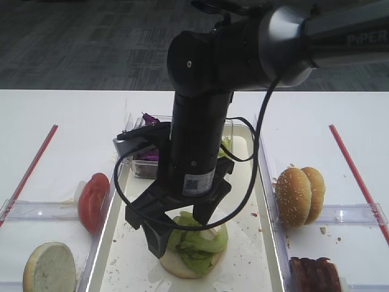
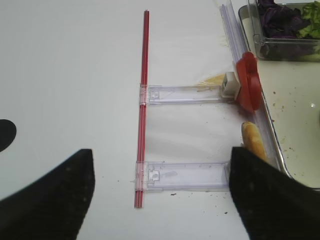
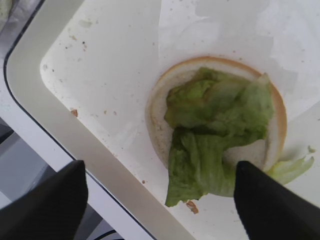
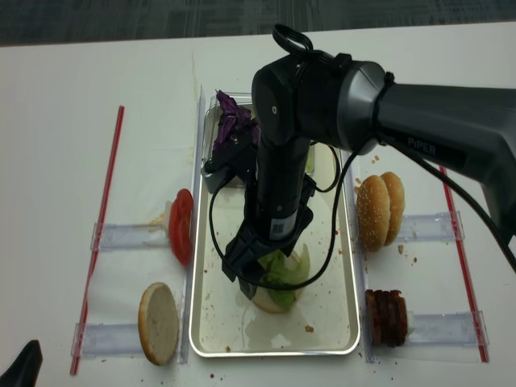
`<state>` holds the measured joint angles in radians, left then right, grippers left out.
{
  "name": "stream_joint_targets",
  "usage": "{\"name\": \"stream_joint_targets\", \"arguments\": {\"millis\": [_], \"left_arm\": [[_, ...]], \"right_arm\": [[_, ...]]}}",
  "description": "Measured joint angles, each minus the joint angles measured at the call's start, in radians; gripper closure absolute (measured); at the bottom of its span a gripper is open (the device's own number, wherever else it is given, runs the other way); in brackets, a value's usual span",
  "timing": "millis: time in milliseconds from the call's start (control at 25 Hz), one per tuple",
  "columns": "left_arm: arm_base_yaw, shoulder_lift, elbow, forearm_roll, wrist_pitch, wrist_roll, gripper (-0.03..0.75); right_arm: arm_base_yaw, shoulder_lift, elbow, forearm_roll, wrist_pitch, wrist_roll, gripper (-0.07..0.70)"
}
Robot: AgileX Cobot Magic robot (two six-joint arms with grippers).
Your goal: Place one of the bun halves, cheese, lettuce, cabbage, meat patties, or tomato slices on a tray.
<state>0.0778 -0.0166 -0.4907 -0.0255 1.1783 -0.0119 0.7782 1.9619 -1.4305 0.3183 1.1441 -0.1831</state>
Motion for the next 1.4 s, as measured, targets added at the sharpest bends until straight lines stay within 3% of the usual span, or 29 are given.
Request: {"name": "stream_joint_targets", "arguments": {"millis": [360,920,1400], "left_arm": [[0.0,0.0,0.0,0.0,0.0,0.0,0.169],[0.0,0.0,0.0,0.0,0.0,0.0,0.169],[0.0,0.0,0.0,0.0,0.0,0.0,0.169]], "right_arm": [[0.0,-0.033,0.0,-0.032,-0.004,0.014,0.004],[0.0,-0.343,0.0,-0.099,0.02,0.037,0.006],[0.0,-0.362,0.0,-0.142,-0.001,0.047,0.006]]}}
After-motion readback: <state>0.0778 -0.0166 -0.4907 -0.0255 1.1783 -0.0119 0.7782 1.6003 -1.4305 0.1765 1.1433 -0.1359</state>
